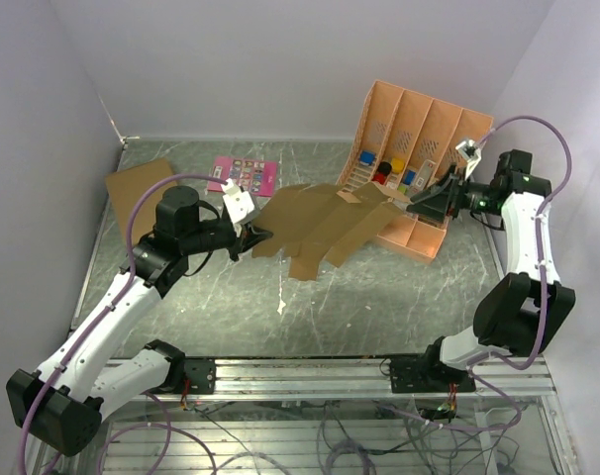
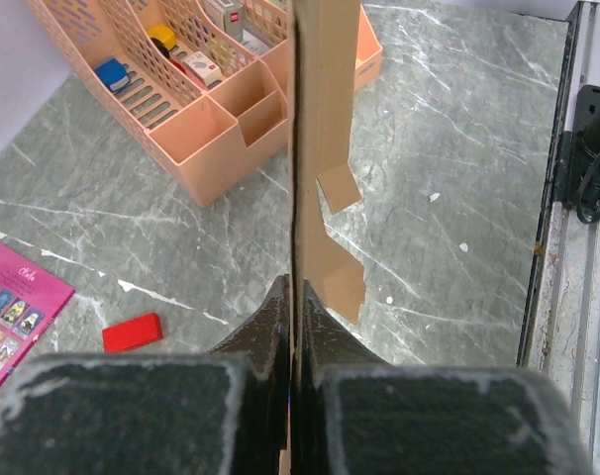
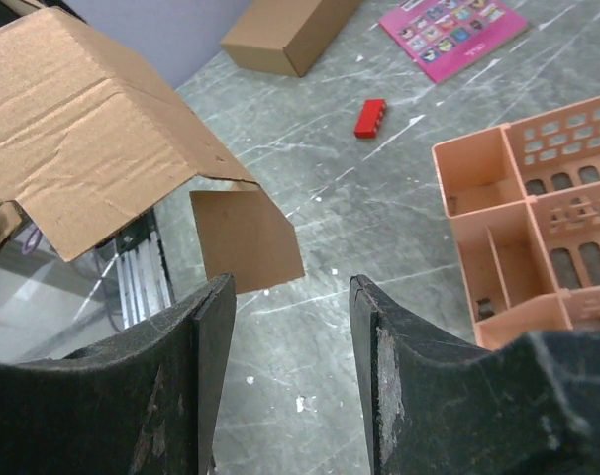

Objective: Fold the paper box

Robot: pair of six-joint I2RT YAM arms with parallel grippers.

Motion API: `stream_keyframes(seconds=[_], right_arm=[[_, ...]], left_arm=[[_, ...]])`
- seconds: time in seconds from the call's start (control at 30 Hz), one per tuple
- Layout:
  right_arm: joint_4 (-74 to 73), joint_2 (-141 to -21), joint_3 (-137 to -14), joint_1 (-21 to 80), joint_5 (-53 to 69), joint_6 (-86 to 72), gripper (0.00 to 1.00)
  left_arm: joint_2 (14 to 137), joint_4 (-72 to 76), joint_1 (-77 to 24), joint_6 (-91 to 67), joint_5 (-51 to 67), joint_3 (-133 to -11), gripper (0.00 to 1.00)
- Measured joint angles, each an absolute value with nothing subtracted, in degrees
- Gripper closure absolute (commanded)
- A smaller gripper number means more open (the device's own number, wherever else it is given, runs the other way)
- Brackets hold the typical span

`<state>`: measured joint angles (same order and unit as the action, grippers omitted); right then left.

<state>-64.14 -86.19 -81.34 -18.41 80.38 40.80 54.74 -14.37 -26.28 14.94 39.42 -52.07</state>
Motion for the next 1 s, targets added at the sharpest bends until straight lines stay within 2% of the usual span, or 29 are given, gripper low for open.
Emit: stream_keyframes(seconds=[0.27, 0.6, 1.0], right_arm=[[-64.66, -85.86, -79.29, -14.37, 79.66, 40.77, 0.50], [-60.20, -84.90, -76.34, -9.61, 77.73, 36.25, 0.44], [-56.73, -81.14, -75.66, -10.85, 73.65, 29.82, 0.43]], left_arm=[[54.78, -14.33, -26.28, 14.92, 39.83, -52.07, 0.93], [55.09, -13.50, -26.28, 14.48, 40.34, -52.07, 0.93], [55.09, -14.02, -26.28, 15.53, 40.12, -52.07, 0.93]])
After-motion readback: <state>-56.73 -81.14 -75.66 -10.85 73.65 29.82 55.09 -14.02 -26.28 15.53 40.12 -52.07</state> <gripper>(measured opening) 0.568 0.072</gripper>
